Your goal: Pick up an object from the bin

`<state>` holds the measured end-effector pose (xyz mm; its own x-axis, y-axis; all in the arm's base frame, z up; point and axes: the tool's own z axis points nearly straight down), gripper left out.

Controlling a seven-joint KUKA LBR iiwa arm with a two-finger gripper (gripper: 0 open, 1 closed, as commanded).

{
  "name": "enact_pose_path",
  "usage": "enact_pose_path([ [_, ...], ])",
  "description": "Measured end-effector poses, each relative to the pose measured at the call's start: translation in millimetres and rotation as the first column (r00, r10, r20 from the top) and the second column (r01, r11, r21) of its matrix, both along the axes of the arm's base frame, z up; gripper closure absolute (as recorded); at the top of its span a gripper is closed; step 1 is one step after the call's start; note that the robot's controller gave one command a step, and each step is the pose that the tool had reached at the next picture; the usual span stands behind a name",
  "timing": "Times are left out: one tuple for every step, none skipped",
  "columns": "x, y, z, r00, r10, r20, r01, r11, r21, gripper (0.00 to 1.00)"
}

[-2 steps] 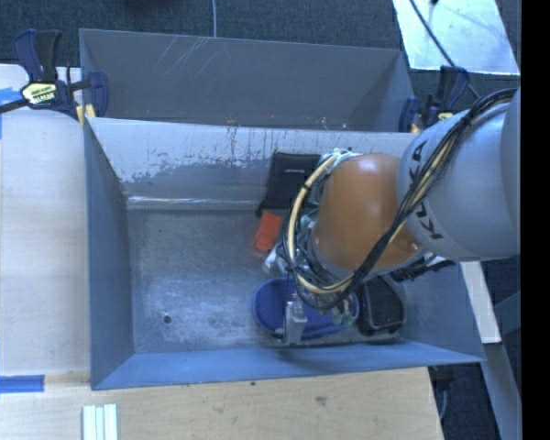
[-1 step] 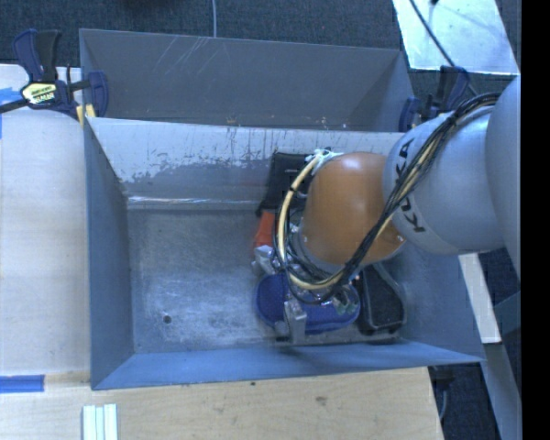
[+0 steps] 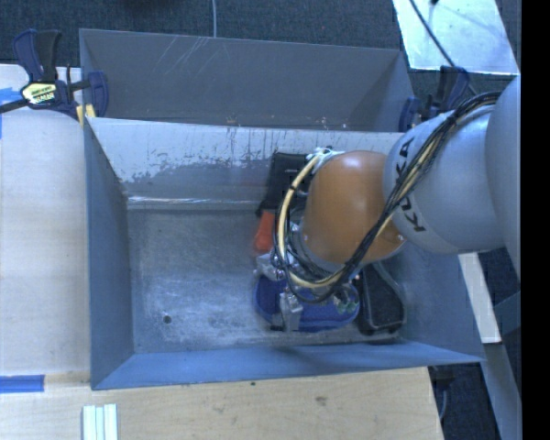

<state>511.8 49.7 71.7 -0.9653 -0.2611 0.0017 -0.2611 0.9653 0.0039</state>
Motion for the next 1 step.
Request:
enact_pose_path([
  [-27.8,17.8,154.4,0.999,0.033,0.013,-0.033,0.999,-0.002,1.0],
])
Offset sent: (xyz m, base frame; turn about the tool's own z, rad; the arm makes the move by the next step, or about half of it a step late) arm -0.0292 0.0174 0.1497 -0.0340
